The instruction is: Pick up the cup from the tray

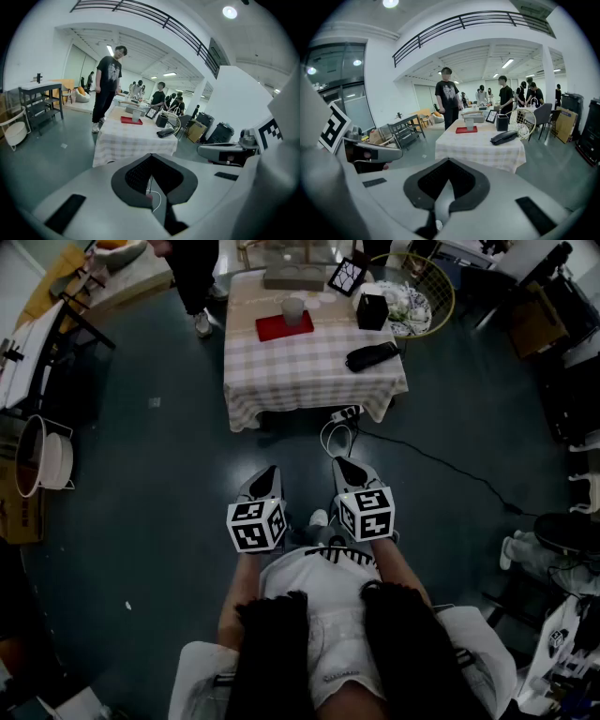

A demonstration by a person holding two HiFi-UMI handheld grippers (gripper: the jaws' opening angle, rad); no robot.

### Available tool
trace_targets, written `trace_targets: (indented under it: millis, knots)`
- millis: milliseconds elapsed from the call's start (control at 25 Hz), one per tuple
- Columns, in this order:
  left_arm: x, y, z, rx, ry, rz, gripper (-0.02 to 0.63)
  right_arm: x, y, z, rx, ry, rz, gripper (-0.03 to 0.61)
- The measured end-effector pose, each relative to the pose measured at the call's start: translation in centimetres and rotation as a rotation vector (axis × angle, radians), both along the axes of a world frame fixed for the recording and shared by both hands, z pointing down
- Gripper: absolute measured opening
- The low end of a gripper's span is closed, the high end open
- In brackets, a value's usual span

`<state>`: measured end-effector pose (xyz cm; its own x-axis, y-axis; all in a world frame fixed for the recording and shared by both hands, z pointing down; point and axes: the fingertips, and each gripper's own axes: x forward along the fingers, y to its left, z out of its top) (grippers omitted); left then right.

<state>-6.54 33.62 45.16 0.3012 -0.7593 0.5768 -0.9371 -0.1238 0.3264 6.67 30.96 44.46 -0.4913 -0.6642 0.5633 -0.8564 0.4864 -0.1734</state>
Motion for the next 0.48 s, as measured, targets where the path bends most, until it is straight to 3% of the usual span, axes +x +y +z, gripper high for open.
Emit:
trace_targets:
  millis: [480]
  knots:
    - [1.5, 0.0, -0.4, 0.003, 0.011, -0.01, 0.006, 0.7, 0.2, -0.4, 0.013, -0.01, -0.025, 0.005]
